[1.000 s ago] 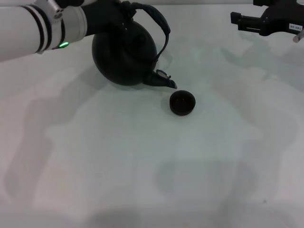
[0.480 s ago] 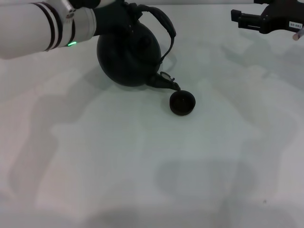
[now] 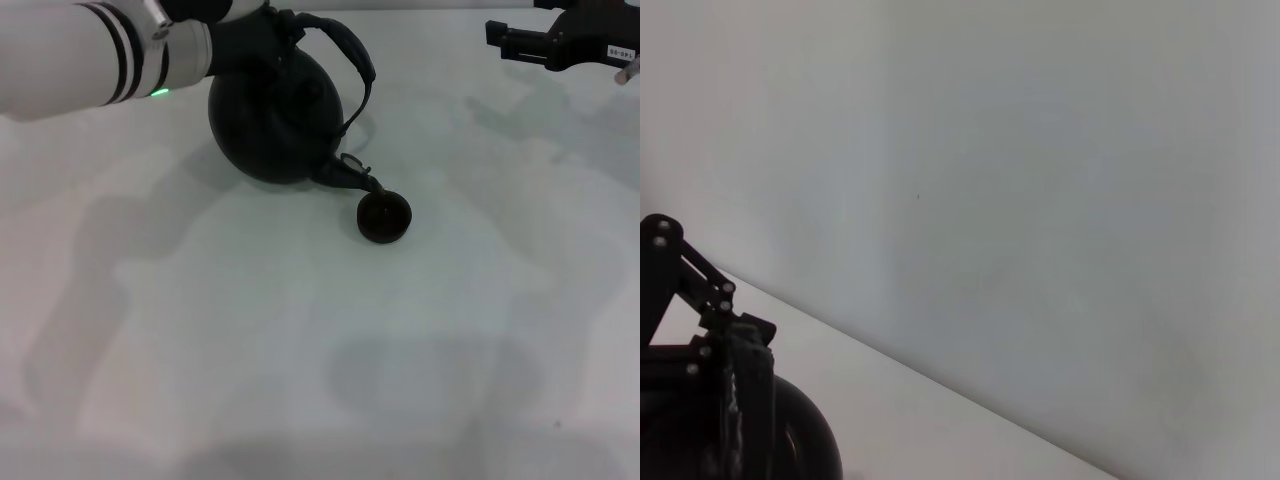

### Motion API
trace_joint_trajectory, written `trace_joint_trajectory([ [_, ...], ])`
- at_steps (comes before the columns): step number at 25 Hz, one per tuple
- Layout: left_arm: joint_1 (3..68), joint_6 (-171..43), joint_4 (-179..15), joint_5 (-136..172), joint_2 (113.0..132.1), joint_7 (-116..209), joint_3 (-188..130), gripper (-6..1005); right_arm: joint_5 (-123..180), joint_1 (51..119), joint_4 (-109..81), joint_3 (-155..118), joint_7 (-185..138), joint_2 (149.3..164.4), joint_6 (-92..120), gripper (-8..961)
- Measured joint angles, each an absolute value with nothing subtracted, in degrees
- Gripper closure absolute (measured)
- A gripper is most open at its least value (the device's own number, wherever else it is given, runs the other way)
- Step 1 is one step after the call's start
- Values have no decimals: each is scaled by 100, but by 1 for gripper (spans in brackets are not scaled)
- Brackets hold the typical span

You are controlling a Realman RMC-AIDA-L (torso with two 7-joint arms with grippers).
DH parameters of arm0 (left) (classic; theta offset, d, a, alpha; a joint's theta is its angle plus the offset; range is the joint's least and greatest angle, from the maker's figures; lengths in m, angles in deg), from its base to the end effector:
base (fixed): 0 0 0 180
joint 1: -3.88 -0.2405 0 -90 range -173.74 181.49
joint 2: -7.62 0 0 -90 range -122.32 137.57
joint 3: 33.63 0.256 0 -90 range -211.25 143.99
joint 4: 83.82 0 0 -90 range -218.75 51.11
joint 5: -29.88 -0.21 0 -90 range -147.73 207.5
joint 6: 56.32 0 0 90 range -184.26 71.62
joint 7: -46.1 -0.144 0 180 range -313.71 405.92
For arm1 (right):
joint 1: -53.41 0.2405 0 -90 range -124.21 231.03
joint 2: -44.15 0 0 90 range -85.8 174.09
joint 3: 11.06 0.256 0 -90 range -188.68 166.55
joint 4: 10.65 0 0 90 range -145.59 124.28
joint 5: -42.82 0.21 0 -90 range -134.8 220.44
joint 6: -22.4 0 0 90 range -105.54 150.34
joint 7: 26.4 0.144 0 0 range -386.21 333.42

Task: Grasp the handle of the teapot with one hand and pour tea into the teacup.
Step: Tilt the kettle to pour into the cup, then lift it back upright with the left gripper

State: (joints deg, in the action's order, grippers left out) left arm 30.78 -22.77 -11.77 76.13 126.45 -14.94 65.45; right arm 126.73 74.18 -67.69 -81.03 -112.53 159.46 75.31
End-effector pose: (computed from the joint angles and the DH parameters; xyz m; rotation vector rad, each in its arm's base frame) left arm -0.1472 0.3934 -0.0480 -2.4003 -0.0520 -0.0253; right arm 0.2572 0.3830 0.0357 -2.3163 0.6097 0.4500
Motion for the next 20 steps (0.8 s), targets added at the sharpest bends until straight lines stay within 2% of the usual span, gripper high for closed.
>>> trace_joint_trajectory([
  [20,3145,-2116,-1077,7398,12645,-1439,6661,869,12676,7433,-6697,-8102,-11253,15946,7442,113],
])
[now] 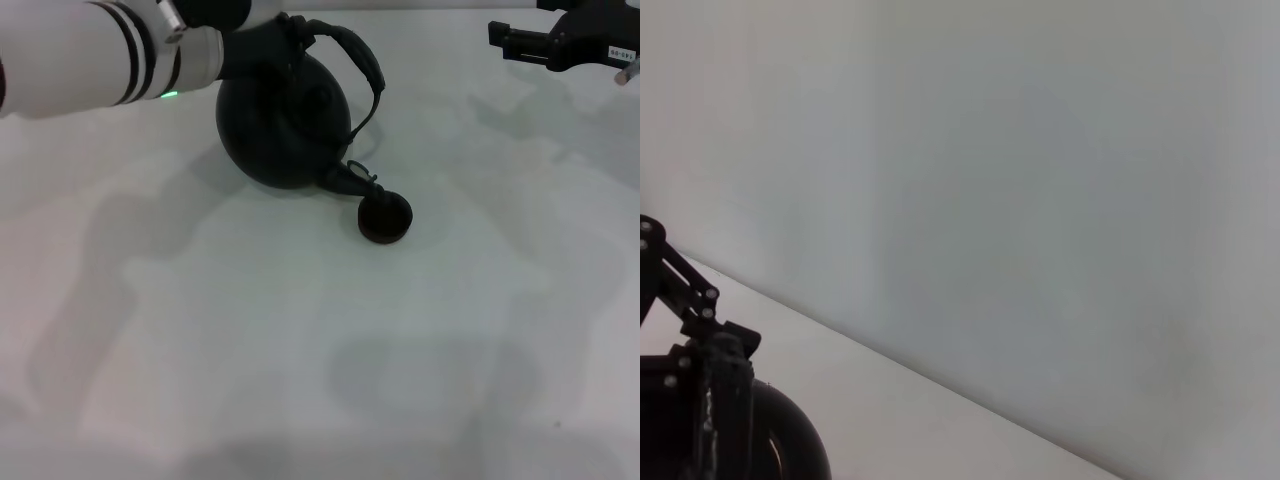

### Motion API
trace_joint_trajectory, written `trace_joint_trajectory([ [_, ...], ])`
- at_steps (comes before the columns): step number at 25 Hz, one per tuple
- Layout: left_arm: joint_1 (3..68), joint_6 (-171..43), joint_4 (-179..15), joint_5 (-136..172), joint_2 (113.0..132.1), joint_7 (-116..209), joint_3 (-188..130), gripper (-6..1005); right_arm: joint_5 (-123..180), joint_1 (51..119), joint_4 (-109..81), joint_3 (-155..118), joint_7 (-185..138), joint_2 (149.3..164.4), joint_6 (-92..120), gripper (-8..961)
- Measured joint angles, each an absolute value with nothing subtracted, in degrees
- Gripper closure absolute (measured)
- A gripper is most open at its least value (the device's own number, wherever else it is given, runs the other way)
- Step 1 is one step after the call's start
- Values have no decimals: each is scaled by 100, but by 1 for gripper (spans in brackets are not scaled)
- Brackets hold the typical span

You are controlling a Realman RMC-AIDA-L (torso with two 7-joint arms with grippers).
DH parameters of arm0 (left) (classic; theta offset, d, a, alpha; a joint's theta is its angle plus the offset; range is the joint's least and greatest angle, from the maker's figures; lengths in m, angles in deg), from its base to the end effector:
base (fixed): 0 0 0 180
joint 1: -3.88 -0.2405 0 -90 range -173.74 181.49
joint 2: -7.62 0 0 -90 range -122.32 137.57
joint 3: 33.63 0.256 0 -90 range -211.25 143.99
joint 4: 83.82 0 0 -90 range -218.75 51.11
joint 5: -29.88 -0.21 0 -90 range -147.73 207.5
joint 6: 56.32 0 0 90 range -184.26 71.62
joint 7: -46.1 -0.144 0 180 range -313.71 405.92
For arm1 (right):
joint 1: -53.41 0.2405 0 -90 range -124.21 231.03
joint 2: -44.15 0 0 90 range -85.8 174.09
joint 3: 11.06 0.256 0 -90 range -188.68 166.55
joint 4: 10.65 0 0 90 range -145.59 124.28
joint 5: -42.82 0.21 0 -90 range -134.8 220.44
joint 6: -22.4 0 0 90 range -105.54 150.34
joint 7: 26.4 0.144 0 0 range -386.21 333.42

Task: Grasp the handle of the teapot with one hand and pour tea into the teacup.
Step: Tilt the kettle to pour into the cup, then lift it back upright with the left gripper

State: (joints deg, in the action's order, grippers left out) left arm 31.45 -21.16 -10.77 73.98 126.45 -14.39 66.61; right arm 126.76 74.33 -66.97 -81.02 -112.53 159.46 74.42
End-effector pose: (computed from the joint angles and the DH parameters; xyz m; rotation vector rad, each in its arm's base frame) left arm -0.1403 0.3904 -0.0524 -2.4252 0.0038 0.0085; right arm 0.2602 0.3841 0.0351 -2.3034 0.6233 0.4431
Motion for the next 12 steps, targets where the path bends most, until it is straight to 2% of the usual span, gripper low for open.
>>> trace_joint_trajectory([
  [12,3238,-2049,-1078,7127,12636,-1243,6745,873,12676,7502,-6569,-8102,-11260,15946,7399,113],
])
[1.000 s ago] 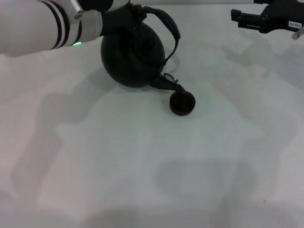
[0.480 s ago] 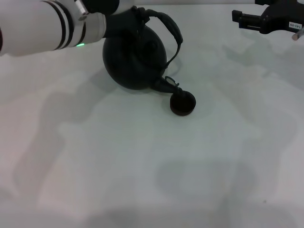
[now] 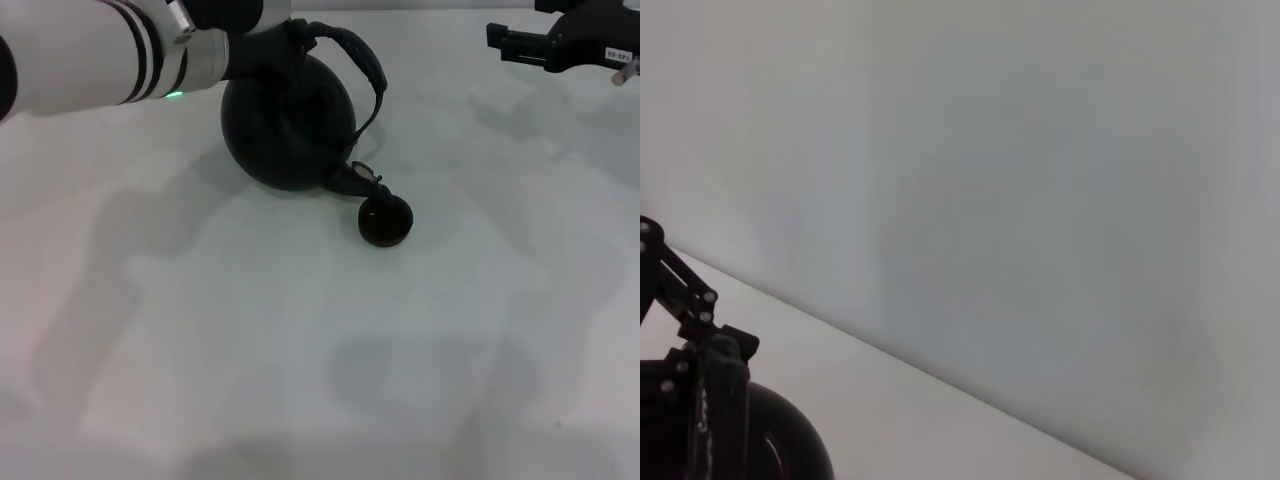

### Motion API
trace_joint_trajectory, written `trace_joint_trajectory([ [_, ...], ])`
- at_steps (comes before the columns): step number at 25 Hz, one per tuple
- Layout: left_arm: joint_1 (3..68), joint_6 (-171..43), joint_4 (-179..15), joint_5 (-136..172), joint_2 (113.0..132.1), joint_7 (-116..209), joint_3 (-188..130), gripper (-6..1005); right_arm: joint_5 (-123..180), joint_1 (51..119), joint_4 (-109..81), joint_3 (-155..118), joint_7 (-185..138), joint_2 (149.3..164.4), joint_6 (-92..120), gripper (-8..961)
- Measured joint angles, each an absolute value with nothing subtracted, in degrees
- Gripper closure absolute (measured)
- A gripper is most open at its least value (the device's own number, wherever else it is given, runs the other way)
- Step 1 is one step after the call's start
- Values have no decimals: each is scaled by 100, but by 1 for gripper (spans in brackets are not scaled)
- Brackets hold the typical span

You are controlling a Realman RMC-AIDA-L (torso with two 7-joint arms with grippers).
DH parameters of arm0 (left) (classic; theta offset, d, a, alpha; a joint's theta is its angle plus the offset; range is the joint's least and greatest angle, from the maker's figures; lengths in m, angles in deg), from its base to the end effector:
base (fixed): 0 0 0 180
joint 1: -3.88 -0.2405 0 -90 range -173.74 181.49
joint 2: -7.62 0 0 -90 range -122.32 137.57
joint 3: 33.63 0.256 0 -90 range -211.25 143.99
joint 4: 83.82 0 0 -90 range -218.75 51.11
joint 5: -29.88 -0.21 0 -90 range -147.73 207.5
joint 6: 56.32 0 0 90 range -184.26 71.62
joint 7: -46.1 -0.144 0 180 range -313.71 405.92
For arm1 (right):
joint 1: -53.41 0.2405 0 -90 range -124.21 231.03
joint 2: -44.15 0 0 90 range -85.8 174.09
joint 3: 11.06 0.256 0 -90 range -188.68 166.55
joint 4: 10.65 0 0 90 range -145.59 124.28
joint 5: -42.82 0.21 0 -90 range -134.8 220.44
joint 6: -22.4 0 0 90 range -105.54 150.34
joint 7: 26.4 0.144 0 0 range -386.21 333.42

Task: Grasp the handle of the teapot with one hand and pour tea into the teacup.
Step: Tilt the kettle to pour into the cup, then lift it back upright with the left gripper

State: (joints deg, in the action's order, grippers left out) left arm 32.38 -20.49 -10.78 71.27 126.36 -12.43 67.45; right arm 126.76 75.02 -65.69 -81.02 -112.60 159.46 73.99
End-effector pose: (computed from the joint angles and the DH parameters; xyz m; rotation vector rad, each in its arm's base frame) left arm -0.1377 0.3910 -0.0550 -2.4311 0.0273 0.0450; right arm 0.2615 0.3860 0.0321 -2.3037 0.6359 0.4389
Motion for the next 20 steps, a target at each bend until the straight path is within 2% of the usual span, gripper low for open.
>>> trace_joint_trajectory([
  [20,3320,-1870,-901,6977,12600,-1181,6681,876,12675,7512,-6533,-8088,-11271,15937,7357,113],
])
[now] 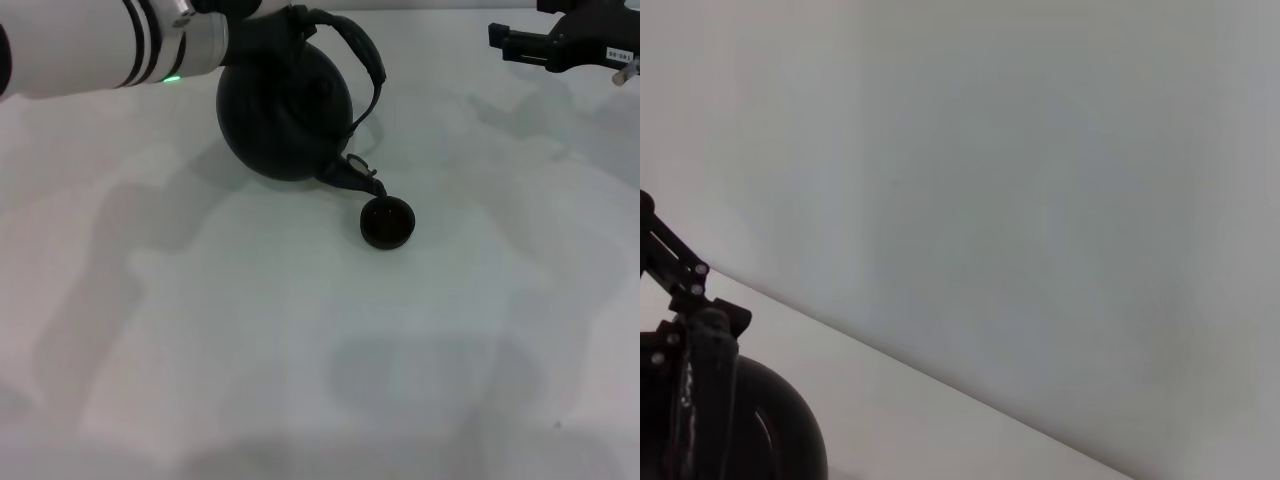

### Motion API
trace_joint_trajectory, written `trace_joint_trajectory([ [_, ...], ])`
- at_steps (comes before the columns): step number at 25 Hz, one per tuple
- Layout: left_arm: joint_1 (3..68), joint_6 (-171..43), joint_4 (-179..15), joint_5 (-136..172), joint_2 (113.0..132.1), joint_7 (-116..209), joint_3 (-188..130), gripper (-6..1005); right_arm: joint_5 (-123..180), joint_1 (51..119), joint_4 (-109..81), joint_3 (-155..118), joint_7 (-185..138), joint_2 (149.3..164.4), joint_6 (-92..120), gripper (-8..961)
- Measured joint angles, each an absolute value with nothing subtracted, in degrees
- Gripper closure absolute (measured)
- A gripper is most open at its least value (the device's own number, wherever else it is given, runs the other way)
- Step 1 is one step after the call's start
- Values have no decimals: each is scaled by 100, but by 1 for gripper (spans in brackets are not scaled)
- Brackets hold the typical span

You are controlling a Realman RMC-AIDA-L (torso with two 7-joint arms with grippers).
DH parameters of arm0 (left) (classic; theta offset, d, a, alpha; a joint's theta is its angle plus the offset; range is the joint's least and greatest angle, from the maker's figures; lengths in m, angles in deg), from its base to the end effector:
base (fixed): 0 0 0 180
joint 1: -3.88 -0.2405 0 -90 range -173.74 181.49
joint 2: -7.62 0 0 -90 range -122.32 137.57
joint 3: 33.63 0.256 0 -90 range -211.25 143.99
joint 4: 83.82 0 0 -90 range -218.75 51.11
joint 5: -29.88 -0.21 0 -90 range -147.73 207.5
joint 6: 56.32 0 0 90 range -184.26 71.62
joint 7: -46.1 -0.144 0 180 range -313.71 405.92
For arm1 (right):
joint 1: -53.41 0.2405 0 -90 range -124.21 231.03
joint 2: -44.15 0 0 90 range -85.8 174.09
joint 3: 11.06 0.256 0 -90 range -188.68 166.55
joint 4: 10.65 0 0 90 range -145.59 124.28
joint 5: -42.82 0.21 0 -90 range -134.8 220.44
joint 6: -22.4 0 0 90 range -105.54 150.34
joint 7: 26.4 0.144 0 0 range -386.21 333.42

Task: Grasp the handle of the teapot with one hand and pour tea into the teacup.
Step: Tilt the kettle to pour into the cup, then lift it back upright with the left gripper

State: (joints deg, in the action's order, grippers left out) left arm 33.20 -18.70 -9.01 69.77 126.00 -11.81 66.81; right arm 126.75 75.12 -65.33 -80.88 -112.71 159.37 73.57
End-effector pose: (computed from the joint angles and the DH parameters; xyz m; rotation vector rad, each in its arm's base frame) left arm -0.1292 0.3937 -0.0483 -2.4257 0.0633 0.0567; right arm 0.2634 0.3869 0.0329 -2.2957 0.6395 0.4335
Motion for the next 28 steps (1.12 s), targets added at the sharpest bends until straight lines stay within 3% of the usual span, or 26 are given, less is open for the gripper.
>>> trace_joint_trajectory([
  [28,3354,-1632,-726,6501,12600,-1035,6819,876,12666,7658,-6327,-8023,-11271,15928,7287,112],
])
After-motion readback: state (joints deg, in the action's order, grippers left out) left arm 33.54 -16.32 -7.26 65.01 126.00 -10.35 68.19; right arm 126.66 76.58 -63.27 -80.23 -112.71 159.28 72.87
